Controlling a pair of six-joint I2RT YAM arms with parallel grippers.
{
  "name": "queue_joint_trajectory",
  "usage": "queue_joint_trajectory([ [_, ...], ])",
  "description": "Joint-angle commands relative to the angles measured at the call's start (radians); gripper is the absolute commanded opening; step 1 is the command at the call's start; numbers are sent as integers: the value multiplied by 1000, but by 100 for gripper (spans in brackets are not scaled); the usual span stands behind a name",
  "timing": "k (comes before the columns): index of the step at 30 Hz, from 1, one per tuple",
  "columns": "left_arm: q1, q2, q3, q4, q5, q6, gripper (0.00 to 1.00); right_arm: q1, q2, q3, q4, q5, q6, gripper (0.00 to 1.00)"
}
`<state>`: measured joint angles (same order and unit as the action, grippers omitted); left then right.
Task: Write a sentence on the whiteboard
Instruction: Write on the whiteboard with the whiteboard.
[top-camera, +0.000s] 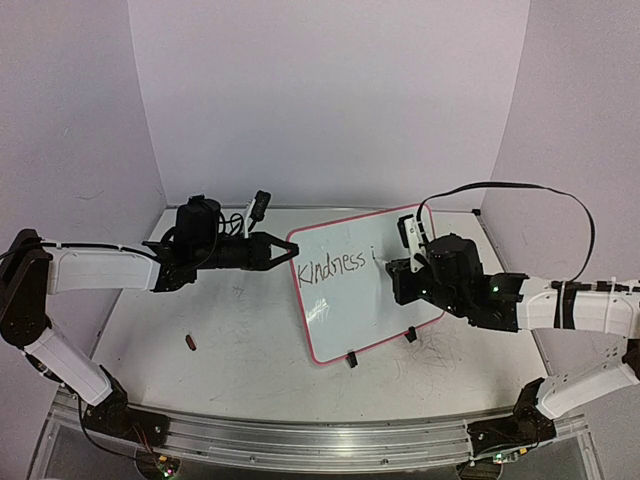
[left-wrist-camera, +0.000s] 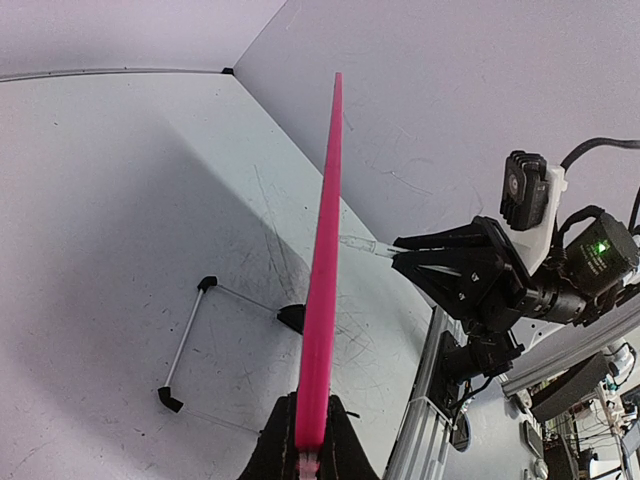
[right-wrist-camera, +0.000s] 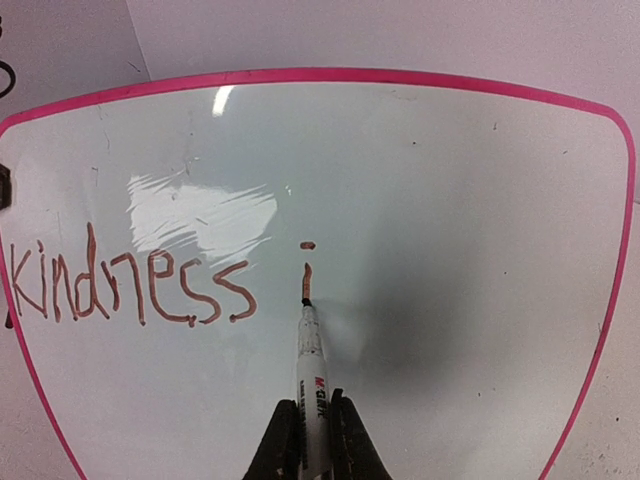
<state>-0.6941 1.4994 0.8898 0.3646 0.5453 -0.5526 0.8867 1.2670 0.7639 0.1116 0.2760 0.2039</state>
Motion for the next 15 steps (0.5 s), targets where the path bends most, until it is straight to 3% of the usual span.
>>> queue_joint_trajectory([
  [1, -9, -2, 24, 2, 12, -17, 0, 0, -8, -10, -35, -13, 14, 0],
  [15, -8, 4, 30, 3, 13, -21, 0, 1, -14, -6, -52, -23, 12, 0],
])
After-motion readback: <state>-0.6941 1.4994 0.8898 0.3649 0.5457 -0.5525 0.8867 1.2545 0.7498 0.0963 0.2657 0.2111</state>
